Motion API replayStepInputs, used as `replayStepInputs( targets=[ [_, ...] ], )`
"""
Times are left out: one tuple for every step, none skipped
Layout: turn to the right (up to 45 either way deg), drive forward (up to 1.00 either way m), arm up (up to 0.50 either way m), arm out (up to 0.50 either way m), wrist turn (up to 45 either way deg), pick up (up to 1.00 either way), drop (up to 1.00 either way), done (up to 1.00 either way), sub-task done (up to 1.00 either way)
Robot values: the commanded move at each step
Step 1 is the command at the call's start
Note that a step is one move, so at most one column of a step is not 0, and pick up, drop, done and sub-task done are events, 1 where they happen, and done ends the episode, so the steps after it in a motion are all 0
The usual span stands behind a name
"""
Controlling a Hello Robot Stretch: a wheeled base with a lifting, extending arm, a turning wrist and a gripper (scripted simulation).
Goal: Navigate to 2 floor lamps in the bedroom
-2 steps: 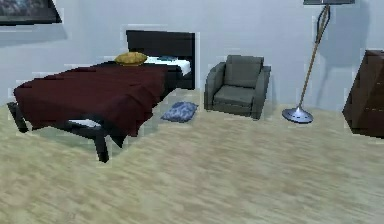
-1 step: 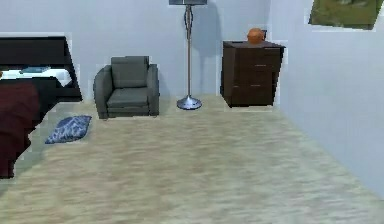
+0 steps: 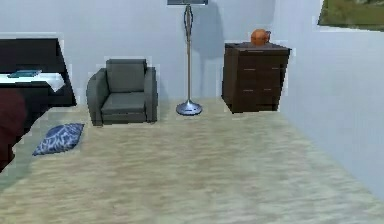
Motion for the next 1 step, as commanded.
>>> replayStepInputs(
  targets=[
    [3.0,0.0,0.0,0.0,0.0,0.0,0.0,0.0,0.0]
  ],
)
